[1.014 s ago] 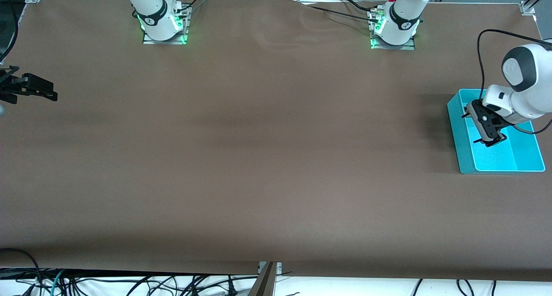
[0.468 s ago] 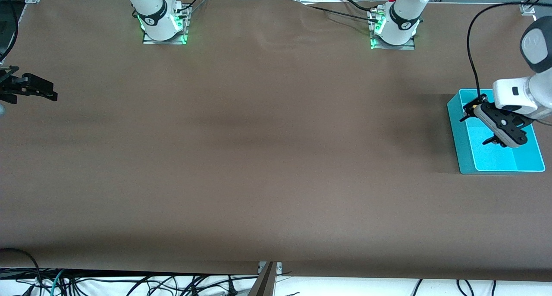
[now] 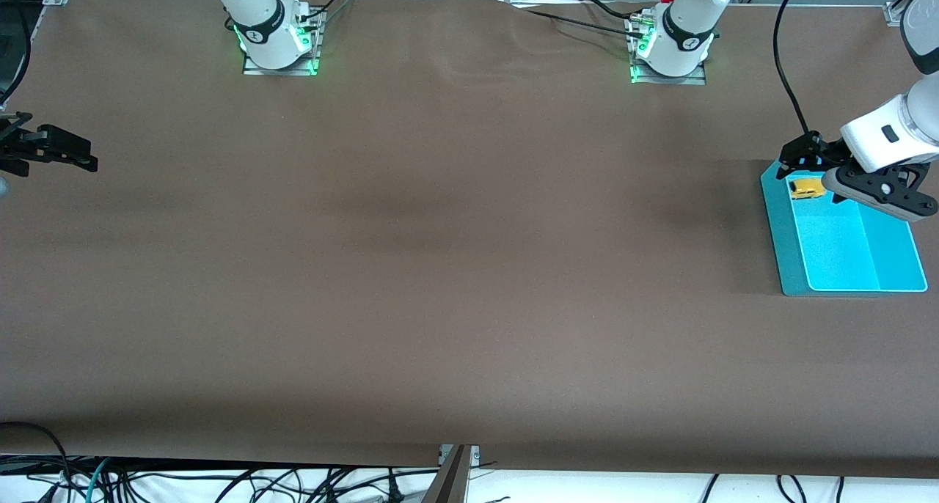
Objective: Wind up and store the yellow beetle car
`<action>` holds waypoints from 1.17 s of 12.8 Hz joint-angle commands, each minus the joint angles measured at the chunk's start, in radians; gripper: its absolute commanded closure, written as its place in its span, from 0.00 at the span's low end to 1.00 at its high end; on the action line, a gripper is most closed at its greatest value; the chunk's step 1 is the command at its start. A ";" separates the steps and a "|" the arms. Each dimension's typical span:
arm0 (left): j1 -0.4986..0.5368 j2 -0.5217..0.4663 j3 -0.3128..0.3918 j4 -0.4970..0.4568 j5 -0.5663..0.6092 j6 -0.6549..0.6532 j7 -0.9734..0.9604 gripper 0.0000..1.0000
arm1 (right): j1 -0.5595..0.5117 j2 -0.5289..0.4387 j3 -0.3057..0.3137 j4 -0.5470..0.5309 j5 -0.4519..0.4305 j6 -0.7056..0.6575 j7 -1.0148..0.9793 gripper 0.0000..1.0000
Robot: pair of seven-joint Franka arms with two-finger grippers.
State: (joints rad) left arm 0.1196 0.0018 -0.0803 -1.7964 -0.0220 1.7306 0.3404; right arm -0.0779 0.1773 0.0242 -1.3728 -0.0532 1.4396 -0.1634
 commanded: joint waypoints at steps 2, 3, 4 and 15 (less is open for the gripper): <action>-0.031 0.001 -0.003 0.075 0.024 -0.087 -0.231 0.00 | -0.005 -0.001 0.000 0.004 -0.001 0.002 -0.011 0.00; -0.055 0.004 -0.003 0.101 0.024 -0.114 -0.276 0.00 | -0.005 -0.001 0.000 0.004 -0.001 0.001 -0.011 0.00; -0.073 0.009 -0.004 0.127 0.025 -0.141 -0.309 0.00 | -0.005 -0.001 0.000 0.004 -0.001 0.001 -0.011 0.00; -0.107 0.030 -0.016 0.200 0.051 -0.137 -0.350 0.00 | -0.005 0.002 -0.001 0.004 -0.001 0.001 -0.011 0.00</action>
State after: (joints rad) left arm 0.0129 0.0199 -0.1000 -1.6293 0.0470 1.6096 0.0029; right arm -0.0782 0.1790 0.0233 -1.3728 -0.0532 1.4397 -0.1634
